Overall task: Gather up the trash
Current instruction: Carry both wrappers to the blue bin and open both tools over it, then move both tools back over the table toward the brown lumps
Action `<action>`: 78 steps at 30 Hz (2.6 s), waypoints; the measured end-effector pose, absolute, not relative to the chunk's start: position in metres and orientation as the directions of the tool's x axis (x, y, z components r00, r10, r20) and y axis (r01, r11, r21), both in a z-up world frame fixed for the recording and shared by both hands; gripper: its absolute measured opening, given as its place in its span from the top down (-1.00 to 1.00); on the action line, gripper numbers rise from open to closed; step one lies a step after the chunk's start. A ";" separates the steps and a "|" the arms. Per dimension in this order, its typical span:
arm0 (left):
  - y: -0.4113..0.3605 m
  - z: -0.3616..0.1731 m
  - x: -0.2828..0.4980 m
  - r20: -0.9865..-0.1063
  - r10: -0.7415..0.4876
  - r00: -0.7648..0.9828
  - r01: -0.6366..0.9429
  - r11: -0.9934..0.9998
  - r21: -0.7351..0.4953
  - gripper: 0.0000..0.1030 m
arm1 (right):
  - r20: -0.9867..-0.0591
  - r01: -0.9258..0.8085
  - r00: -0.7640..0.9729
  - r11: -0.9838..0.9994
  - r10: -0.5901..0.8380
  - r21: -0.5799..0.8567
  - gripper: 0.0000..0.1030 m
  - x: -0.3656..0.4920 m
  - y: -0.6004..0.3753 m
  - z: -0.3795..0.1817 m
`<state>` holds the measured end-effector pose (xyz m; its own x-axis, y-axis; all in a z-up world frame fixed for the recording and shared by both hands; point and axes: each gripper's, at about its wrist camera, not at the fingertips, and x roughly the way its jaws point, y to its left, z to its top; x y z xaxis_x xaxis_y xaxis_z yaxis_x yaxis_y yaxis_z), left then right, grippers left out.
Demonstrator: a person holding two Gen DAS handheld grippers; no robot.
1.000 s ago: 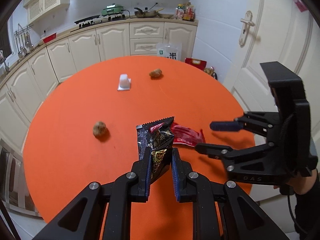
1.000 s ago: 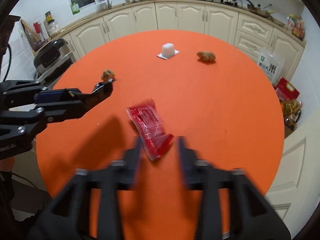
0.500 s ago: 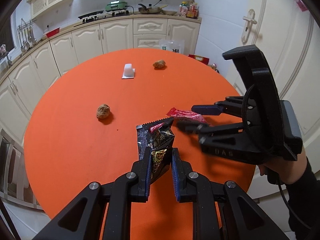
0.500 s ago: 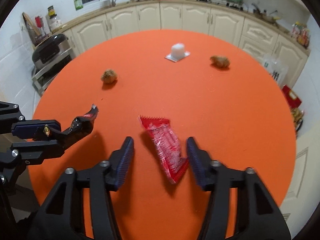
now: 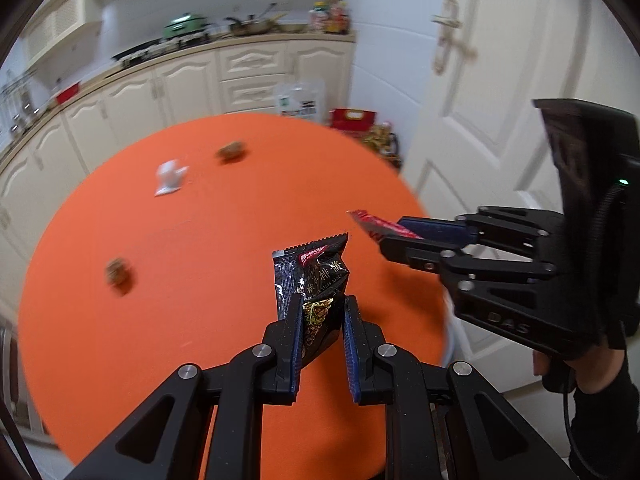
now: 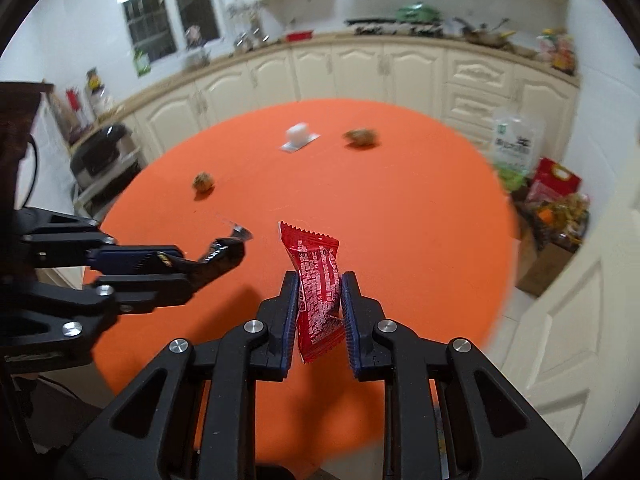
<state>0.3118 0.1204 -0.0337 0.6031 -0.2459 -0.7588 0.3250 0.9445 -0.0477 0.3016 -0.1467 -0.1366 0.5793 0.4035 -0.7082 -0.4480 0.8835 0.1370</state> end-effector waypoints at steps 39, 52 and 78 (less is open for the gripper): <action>-0.161 -0.120 0.416 -0.892 -0.264 0.368 0.606 0.795 0.014 0.68 | -0.796 -0.053 0.604 0.998 0.048 0.020 -0.41 0.254 -0.363 -0.215; -0.145 -0.106 0.401 -0.878 -0.279 0.390 0.605 0.796 0.016 0.27 | -0.795 -0.027 0.605 0.999 0.044 0.035 -0.46 0.246 -0.366 -0.203; 0.174 -0.036 0.346 -0.683 -0.005 0.731 0.094 0.991 0.094 -0.23 | -0.675 -0.320 0.676 0.943 0.294 0.091 -0.95 0.320 -0.143 -0.087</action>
<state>0.3461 0.1741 -0.0360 0.7305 -0.0046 -0.6829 0.0937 0.9912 0.0936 0.3202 -0.1425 -0.0873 0.6763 0.2944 -0.6753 -0.3196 0.9432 0.0911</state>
